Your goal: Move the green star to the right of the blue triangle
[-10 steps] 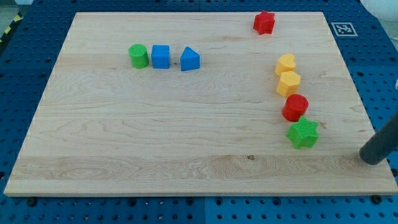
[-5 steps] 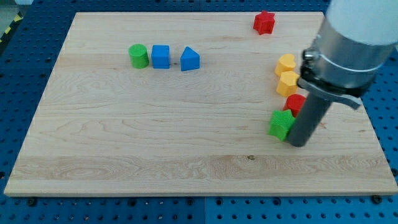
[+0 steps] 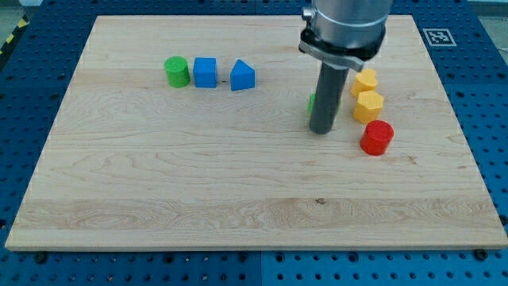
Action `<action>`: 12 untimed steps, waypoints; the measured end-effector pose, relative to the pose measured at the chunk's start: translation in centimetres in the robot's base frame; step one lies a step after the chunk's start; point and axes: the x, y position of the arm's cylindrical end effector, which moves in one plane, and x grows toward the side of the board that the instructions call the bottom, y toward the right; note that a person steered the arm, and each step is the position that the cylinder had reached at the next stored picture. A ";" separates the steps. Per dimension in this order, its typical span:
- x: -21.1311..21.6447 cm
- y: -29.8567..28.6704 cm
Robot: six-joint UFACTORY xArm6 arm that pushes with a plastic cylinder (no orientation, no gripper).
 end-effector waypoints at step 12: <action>-14.0 3.1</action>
